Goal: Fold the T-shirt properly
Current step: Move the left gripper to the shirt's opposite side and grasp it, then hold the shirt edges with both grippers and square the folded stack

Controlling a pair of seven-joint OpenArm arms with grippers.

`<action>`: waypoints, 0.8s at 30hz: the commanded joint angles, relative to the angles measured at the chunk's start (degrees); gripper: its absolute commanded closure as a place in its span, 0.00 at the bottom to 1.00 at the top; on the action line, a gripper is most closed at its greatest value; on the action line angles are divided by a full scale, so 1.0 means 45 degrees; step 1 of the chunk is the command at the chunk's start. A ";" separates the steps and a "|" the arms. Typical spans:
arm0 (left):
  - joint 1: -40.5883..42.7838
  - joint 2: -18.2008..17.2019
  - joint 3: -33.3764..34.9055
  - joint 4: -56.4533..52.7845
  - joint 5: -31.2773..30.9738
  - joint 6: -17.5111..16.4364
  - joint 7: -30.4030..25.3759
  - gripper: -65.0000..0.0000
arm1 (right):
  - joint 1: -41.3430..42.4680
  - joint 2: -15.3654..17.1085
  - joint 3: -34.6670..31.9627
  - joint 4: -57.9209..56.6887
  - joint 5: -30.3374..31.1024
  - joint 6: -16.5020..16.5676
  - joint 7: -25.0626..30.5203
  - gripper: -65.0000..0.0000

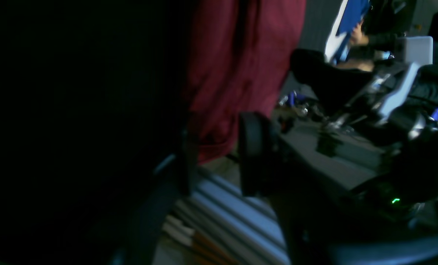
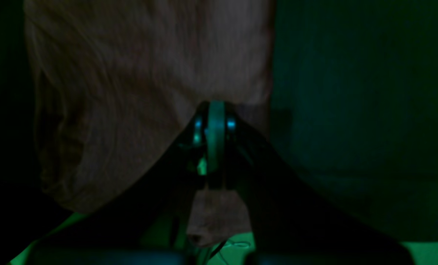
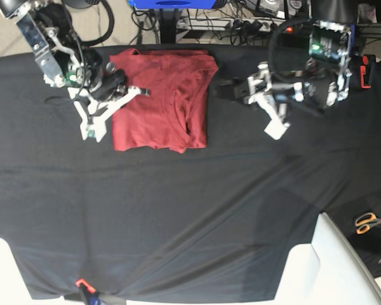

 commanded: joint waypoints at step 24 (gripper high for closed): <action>-0.0768 0.0511 0.2028 0.0091 0.2859 0.0236 -0.0469 0.36 | -0.0066 0.0010 0.0114 0.0231 0.0030 0.0029 0.0186 1.00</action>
